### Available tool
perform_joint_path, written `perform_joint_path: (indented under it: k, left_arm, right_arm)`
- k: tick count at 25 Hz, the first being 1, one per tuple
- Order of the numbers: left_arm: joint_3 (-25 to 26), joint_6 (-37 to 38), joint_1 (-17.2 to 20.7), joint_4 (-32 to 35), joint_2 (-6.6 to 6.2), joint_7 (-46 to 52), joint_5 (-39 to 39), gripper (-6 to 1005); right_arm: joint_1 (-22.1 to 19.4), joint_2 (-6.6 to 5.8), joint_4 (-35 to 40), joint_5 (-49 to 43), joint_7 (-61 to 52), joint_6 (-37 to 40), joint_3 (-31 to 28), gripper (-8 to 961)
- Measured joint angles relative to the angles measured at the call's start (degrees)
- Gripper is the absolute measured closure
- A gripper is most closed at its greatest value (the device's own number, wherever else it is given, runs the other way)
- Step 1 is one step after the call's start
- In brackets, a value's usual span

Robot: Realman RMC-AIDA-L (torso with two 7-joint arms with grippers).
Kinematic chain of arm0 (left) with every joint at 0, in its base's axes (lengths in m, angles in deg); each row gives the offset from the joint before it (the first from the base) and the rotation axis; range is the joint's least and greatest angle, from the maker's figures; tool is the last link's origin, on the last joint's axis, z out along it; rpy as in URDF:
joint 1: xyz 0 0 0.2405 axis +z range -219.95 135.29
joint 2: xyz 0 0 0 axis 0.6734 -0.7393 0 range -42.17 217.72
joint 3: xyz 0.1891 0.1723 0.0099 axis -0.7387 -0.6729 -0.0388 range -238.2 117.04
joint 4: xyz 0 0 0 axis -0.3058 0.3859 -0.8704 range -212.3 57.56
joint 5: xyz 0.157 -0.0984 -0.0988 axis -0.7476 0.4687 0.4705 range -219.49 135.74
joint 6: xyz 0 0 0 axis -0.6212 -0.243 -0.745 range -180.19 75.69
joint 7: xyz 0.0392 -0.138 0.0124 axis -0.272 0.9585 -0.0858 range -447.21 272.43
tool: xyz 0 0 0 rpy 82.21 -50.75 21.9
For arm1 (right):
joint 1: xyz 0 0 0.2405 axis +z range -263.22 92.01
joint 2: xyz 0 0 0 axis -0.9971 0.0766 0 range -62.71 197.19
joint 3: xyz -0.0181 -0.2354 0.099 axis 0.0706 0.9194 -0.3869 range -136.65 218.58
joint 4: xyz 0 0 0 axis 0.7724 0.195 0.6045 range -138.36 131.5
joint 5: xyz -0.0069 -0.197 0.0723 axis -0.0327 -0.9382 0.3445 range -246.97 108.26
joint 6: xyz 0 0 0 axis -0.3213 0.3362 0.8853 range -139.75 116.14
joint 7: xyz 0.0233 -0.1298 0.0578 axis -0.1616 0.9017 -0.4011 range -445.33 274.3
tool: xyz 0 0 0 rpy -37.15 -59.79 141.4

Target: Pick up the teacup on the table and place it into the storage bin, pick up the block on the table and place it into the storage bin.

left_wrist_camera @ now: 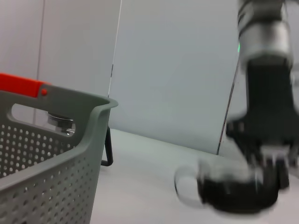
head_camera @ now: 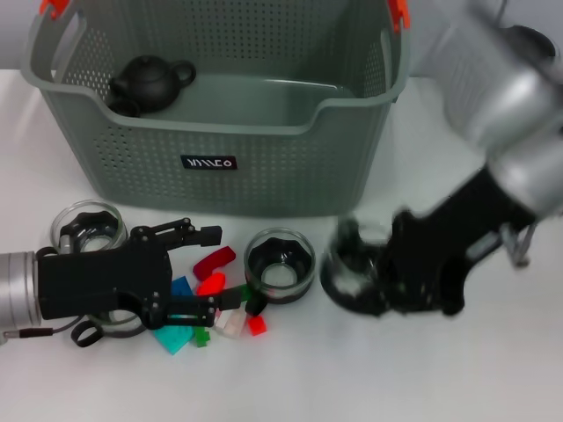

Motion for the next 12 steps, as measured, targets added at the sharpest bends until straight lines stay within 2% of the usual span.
perform_joint_path:
  k: [4, 6, 9, 12]
  left_arm:
    - [0.01, -0.04, 0.0, 0.04, -0.04, -0.07, 0.2, 95]
    - [0.01, -0.11, 0.0, 0.04, -0.04, -0.13, 0.21, 95]
    - [0.01, -0.12, -0.07, 0.02, -0.04, -0.15, 0.26, 94]
    - [-0.02, -0.04, -0.19, 0.0, -0.1, -0.16, 0.33, 94]
  right_arm:
    - [2.09, 0.01, 7.49, 3.49, -2.57, 1.77, -5.65, 892]
    - [3.67, 0.18, 8.72, 4.28, -2.89, 1.01, -7.95, 892]
    - [5.9, 0.39, 8.84, 4.86, -3.14, -3.93, -9.93, 892]
    - [6.87, 0.4, 7.54, 4.86, -3.44, -12.62, -9.56, 892]
